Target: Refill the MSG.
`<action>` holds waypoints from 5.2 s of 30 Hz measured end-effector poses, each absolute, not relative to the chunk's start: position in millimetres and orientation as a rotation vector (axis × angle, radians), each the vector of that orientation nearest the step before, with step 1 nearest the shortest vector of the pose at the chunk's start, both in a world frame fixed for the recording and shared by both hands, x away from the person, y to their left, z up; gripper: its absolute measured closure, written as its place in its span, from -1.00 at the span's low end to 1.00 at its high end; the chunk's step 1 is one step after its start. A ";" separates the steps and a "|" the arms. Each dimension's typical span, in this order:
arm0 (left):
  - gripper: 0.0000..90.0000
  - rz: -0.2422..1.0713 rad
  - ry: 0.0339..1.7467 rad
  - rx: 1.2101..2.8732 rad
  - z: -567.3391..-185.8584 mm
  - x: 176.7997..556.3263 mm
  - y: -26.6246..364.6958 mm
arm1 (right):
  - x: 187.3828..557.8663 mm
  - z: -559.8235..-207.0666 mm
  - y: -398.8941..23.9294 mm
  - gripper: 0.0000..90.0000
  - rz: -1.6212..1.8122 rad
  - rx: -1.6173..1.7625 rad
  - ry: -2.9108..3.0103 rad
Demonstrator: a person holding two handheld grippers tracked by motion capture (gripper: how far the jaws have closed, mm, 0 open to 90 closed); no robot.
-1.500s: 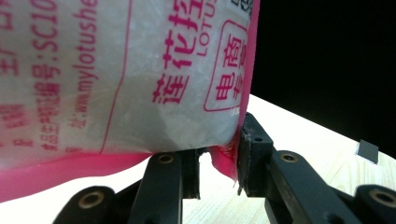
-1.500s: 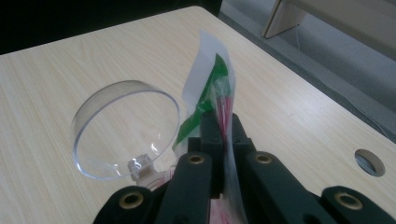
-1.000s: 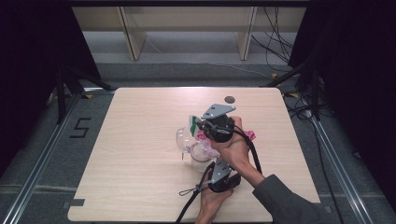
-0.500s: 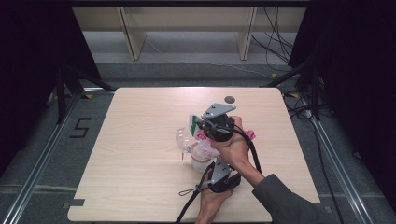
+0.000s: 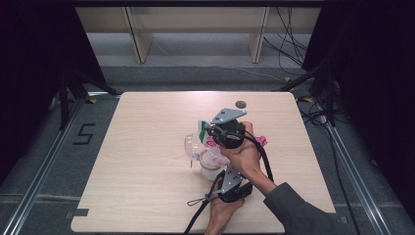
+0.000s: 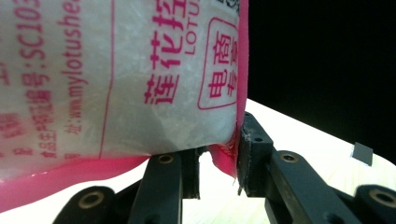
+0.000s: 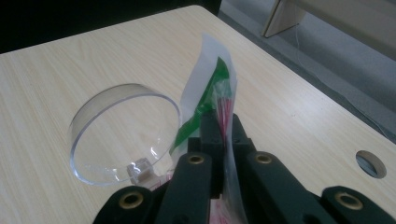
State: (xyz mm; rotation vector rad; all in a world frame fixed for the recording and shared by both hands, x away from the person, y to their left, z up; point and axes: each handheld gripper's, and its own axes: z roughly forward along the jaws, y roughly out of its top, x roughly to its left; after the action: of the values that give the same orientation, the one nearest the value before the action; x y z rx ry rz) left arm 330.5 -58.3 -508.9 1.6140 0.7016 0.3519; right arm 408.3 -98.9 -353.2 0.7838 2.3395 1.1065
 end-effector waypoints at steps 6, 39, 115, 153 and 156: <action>0.62 0.366 0.690 1.611 -507.6 329.9 -58.2 | 408.3 -351.6 -100.3 1.00 1.130 0.804 2.325; 0.62 0.348 0.674 1.585 -506.2 330.8 -57.0 | 413.6 -355.0 -97.2 1.00 1.162 0.852 2.296; 0.62 0.337 0.668 1.573 -504.7 331.1 -54.6 | 415.7 -356.6 -90.1 1.00 1.116 0.829 2.305; 0.62 0.332 0.669 1.563 -504.0 330.3 -54.0 | 418.3 -357.1 -88.4 1.00 1.109 0.804 2.311; 0.62 0.332 0.669 1.564 -504.1 330.4 -54.0 | 418.3 -357.0 -88.1 1.00 1.119 0.810 2.300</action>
State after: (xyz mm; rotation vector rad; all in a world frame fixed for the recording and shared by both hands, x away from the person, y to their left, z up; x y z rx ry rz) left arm 330.4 -54.0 -504.1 1.5638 0.6694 0.3316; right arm 418.3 -88.1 -357.0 0.8100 2.2999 1.1191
